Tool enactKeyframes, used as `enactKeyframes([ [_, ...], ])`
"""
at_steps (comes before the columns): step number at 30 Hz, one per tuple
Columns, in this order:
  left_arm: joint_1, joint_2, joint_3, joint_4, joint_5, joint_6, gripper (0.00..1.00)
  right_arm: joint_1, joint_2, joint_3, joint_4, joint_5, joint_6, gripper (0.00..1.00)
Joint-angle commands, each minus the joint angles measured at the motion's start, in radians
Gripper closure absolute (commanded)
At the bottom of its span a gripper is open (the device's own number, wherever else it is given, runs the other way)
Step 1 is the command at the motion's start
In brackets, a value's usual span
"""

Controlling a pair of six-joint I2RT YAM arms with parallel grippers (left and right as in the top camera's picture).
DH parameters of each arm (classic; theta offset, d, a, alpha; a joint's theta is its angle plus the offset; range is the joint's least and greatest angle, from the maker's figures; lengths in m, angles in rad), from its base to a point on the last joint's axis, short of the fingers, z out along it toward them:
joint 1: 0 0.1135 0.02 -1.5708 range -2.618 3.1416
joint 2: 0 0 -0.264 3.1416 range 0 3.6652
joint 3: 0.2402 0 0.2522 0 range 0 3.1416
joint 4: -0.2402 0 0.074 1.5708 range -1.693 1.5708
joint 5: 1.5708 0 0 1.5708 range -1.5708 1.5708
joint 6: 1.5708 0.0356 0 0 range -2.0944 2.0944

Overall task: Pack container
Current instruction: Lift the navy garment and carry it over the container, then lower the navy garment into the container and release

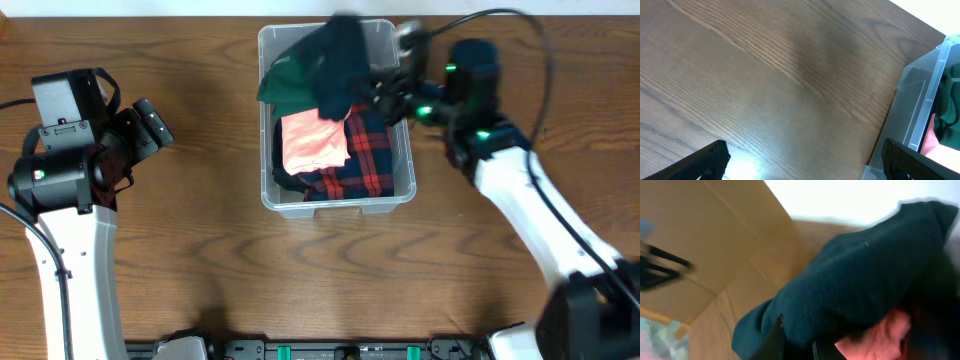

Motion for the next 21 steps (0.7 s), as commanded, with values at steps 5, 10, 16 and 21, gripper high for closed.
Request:
enactKeyframes([
  [5, 0.005, 0.004, -0.003, -0.001, -0.005, -0.005, 0.02, 0.064, 0.089, 0.001, -0.216, 0.070, -0.090, 0.99],
  [10, 0.005, 0.004, -0.003, -0.001, -0.005, -0.005, 0.02, 0.124, 0.062, 0.001, -0.271, 0.080, -0.130, 0.86],
  [16, 0.005, 0.004, -0.003, -0.001, -0.005, -0.005, 0.02, 0.176, 0.002, 0.001, -0.279, 0.181, -0.130, 0.40],
  [21, 0.005, 0.004, -0.003, -0.001, -0.005, -0.005, 0.02, 0.175, -0.105, 0.001, -0.335, 0.346, -0.148, 0.22],
])
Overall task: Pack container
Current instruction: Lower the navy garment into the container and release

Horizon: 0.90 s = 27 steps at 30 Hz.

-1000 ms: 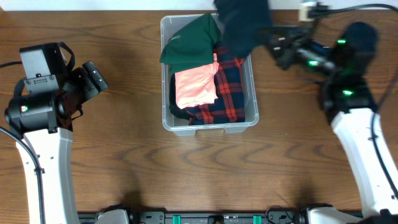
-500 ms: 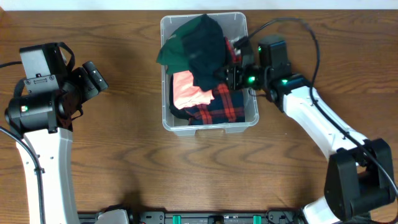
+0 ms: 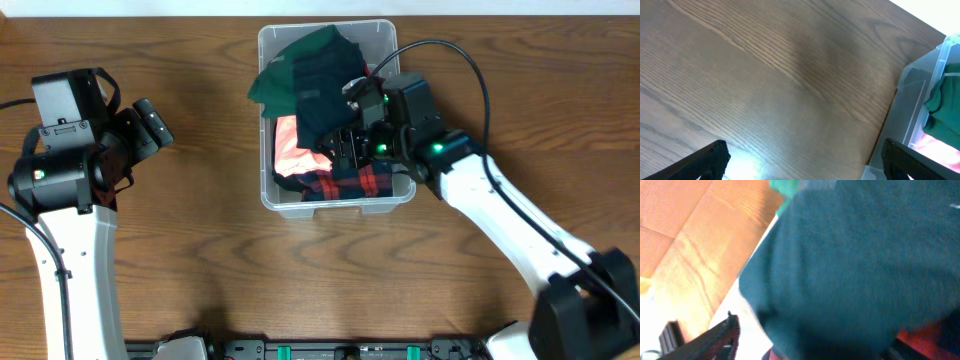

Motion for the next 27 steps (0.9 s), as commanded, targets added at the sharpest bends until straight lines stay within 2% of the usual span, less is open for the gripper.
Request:
enactKeyframes([
  [1, 0.005, 0.004, -0.003, 0.000, -0.005, -0.005, 0.02, 0.003, -0.103, 0.003, -0.032, 0.163, -0.025, 0.17],
  [5, 0.005, 0.004, -0.003, 0.000, -0.005, -0.005, 0.02, 0.003, -0.185, 0.003, -0.063, 0.276, -0.040, 0.14],
  [10, 0.005, 0.004, -0.003, 0.000, -0.005, -0.005, 0.02, 0.003, -0.235, 0.003, -0.002, 0.277, -0.018, 0.31],
  [12, 0.005, 0.004, -0.003, 0.000, -0.005, -0.005, 0.02, 0.003, -0.229, 0.003, 0.042, 0.277, 0.030, 0.43],
  [14, 0.005, 0.004, -0.003, 0.000, -0.005, -0.005, 0.02, 0.004, -0.212, 0.003, 0.092, 0.274, 0.053, 0.45],
  [22, 0.005, 0.004, -0.003, 0.000, -0.005, -0.005, 0.02, 0.027, 0.002, 0.003, 0.375, 0.262, 0.074, 0.43],
  [27, 0.005, 0.004, -0.003, 0.000, -0.005, -0.005, 0.02, 0.026, 0.193, 0.003, 0.408, 0.269, 0.139, 0.57],
])
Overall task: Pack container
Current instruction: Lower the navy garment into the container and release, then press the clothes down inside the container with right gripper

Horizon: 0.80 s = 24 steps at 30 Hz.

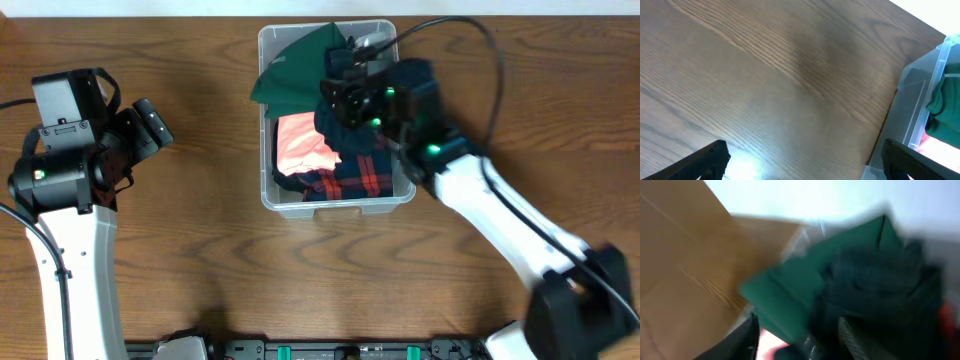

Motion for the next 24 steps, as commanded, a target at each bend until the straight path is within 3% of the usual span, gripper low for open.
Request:
enactKeyframes([
  [1, 0.005, 0.004, -0.003, 0.000, -0.005, -0.005, 0.02, 0.005, 0.135, -0.001, 0.000, 0.006, 0.087, 0.59],
  [4, 0.005, 0.004, -0.003, 0.000, -0.005, -0.005, 0.02, 0.006, 0.235, -0.001, -0.004, -0.053, 0.106, 0.65],
  [10, 0.005, 0.004, -0.003, 0.000, -0.005, -0.005, 0.02, 0.015, 0.295, -0.001, -0.053, -0.114, 0.104, 0.65],
  [20, 0.005, 0.004, -0.003, 0.000, -0.005, -0.005, 0.02, 0.024, 0.002, 0.001, 0.030, -0.138, 0.032, 0.67],
  [24, 0.005, 0.004, -0.003, 0.000, -0.005, -0.005, 0.02, 0.041, -0.018, 0.001, 0.097, -0.116, 0.032, 0.71],
])
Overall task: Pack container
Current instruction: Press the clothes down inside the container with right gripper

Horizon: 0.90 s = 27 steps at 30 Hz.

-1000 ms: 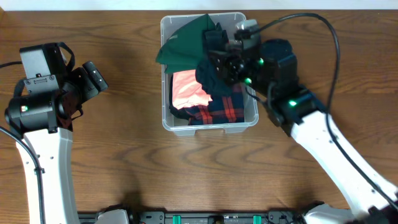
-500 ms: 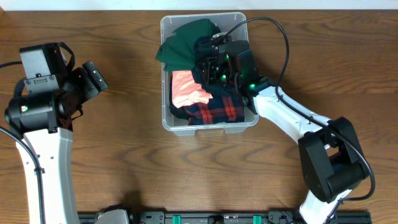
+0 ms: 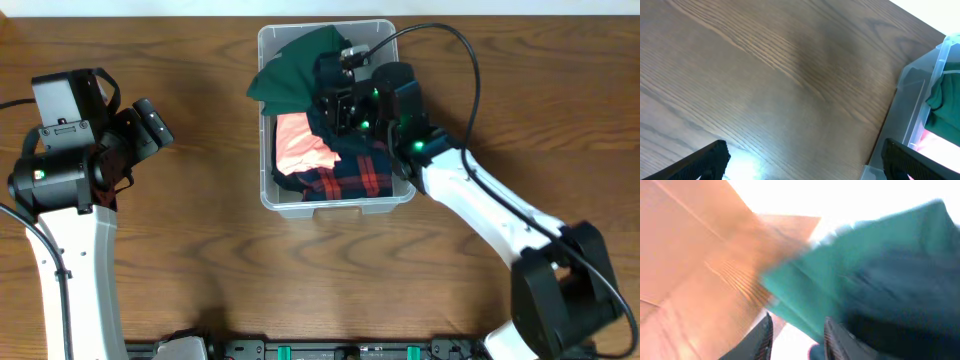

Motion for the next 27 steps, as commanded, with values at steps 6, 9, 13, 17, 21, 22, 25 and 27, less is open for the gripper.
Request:
enactKeyframes([
  [6, 0.005, 0.004, -0.003, 0.000, -0.005, -0.005, 0.02, 0.067, 0.073, -0.003, 0.158, 0.075, -0.021, 0.80],
  [9, 0.005, 0.004, -0.003, 0.000, -0.005, -0.005, 0.02, 0.089, 0.161, -0.003, 0.265, 0.102, -0.021, 0.83],
  [13, 0.005, 0.004, -0.003, 0.000, -0.005, -0.005, 0.02, 0.102, 0.294, -0.003, 0.397, 0.109, -0.020, 0.85],
  [17, 0.005, 0.004, -0.003, 0.000, -0.005, -0.005, 0.02, 0.096, 0.385, -0.003, 0.336, 0.117, -0.020, 0.87],
  [21, 0.005, 0.004, -0.003, 0.000, -0.005, -0.005, 0.02, 0.083, 0.391, -0.003, 0.175, 0.142, -0.020, 0.90],
  [22, 0.005, 0.004, -0.003, 0.000, -0.005, -0.005, 0.02, 0.079, 0.387, -0.003, 0.155, 0.142, -0.020, 0.90],
  [25, 0.005, 0.004, -0.003, 0.000, -0.005, -0.005, 0.02, 0.074, 0.363, -0.003, 0.134, 0.141, -0.020, 0.91],
  [27, 0.005, 0.004, -0.003, 0.000, -0.005, -0.005, 0.02, 0.074, 0.325, -0.003, 0.140, 0.125, -0.020, 0.92],
])
